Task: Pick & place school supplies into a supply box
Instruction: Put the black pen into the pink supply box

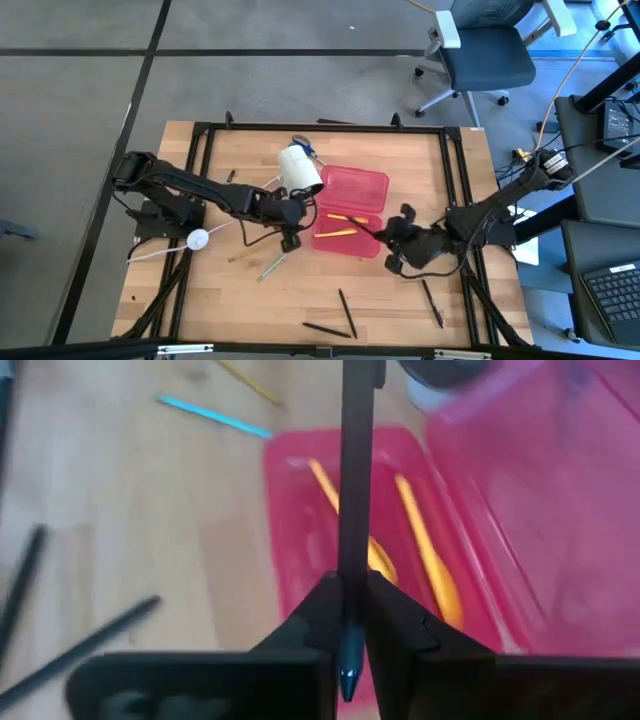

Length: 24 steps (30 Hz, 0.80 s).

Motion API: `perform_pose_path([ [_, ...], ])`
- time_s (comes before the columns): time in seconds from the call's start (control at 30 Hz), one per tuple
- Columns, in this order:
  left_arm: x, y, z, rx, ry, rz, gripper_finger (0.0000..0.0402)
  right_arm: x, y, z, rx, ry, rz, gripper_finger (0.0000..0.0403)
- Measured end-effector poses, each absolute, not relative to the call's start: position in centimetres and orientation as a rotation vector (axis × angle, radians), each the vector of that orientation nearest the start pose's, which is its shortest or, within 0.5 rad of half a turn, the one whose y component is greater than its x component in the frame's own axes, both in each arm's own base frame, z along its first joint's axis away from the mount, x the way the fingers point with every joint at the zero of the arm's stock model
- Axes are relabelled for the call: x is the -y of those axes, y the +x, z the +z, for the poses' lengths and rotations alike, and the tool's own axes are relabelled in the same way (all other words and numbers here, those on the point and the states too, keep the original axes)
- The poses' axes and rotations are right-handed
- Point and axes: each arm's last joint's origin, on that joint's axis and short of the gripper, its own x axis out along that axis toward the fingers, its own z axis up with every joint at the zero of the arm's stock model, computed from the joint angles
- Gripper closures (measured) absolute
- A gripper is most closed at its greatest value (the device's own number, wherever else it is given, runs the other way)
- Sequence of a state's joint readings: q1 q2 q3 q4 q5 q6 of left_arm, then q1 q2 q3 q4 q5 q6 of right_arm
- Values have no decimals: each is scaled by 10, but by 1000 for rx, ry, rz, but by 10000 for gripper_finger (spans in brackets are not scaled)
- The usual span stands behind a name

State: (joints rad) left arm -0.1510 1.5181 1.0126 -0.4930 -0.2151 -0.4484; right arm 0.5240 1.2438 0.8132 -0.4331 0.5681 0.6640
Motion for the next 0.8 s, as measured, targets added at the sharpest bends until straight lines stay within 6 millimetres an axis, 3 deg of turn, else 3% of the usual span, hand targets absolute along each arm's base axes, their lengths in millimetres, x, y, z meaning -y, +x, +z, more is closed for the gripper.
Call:
perform_pose_path([
  [0.13,48,289,215,-1040,-246,303,291,-95,233,233,-692,153,-226,369],
  [0.33,60,273,210,-1153,-319,390,291,-77,252,209,-811,121,-239,369],
  [0.53,70,258,201,-1238,-357,469,292,-71,273,184,-894,127,-119,366],
  [0.8,82,240,185,-1355,-437,494,295,-66,283,166,-957,150,-68,364],
])
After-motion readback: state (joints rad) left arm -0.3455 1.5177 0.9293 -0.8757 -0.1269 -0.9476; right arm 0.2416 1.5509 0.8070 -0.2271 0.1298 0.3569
